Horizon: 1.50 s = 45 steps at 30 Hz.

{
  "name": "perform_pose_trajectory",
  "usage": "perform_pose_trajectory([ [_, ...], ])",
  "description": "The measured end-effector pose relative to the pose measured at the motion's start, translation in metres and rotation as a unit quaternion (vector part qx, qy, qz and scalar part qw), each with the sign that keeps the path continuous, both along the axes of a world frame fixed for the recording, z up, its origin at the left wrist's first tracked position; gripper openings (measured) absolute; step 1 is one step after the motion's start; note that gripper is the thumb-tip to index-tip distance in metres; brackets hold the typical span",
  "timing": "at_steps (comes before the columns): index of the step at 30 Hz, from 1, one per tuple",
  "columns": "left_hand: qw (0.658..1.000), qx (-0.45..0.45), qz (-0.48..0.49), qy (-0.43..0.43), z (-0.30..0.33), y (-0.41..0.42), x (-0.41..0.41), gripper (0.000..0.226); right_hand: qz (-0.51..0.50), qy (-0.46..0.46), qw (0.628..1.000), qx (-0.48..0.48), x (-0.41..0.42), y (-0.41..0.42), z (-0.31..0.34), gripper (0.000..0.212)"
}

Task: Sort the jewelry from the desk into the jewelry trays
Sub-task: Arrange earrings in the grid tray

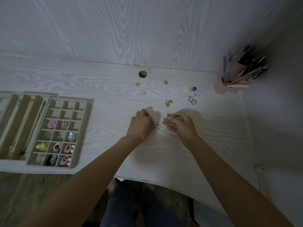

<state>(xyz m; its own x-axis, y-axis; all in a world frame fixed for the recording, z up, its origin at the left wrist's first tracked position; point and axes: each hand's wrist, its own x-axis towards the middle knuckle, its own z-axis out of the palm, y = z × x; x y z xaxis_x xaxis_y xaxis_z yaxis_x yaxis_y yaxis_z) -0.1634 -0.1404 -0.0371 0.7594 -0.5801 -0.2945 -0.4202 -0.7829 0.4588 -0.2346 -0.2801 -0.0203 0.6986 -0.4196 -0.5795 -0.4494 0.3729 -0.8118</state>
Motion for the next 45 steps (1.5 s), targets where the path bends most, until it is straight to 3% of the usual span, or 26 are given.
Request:
perform_pose_trajectory([
  [3, 0.98, -0.12, 0.081, 0.137, 0.014, 0.006, 0.005, 0.015, -0.003, -0.007, 0.998, 0.064, 0.002, 0.003, 0.009, 0.005],
  [6, 0.903, -0.236, 0.173, 0.316, 0.035, 0.014, 0.007, 0.013, 0.02, -0.036, 0.99, 0.134, 0.006, 0.008, 0.022, 0.009],
  [8, 0.859, -0.279, 0.208, 0.376, 0.045, 0.023, 0.009, 0.014, 0.05, -0.039, 0.988, 0.144, 0.012, 0.013, 0.031, 0.011],
  [12, 0.806, -0.336, 0.273, 0.404, 0.062, 0.045, 0.017, 0.018, 0.111, -0.027, 0.989, 0.093, 0.027, 0.031, 0.047, 0.01],
  [16, 0.779, -0.365, 0.296, 0.416, 0.074, 0.068, 0.026, 0.02, 0.21, -0.034, 0.977, -0.032, 0.041, 0.058, 0.054, 0.004],
  [21, 0.751, -0.397, 0.331, 0.41, 0.08, 0.107, 0.037, 0.021, 0.302, -0.061, 0.927, -0.213, 0.064, 0.103, 0.062, 0.008],
  [28, 0.684, -0.449, 0.385, 0.427, 0.087, 0.178, 0.057, 0.024, 0.332, -0.134, 0.869, -0.342, 0.091, 0.177, 0.065, 0.013],
  [33, 0.671, -0.461, 0.404, 0.417, 0.092, 0.222, 0.074, 0.014, 0.273, -0.17, 0.883, -0.343, 0.106, 0.224, 0.061, 0.011],
  [37, 0.686, -0.453, 0.403, 0.401, 0.09, 0.251, 0.085, 0.011, 0.239, -0.094, 0.933, -0.253, 0.117, 0.255, 0.056, 0.013],
  [42, 0.695, -0.434, 0.381, 0.429, 0.085, 0.271, 0.088, 0.014, 0.221, -0.048, 0.955, -0.193, 0.122, 0.274, 0.053, 0.003],
  [45, 0.686, -0.437, 0.378, 0.443, 0.085, 0.276, 0.088, 0.015, 0.203, -0.029, 0.967, -0.154, 0.121, 0.277, 0.053, 0.011],
])
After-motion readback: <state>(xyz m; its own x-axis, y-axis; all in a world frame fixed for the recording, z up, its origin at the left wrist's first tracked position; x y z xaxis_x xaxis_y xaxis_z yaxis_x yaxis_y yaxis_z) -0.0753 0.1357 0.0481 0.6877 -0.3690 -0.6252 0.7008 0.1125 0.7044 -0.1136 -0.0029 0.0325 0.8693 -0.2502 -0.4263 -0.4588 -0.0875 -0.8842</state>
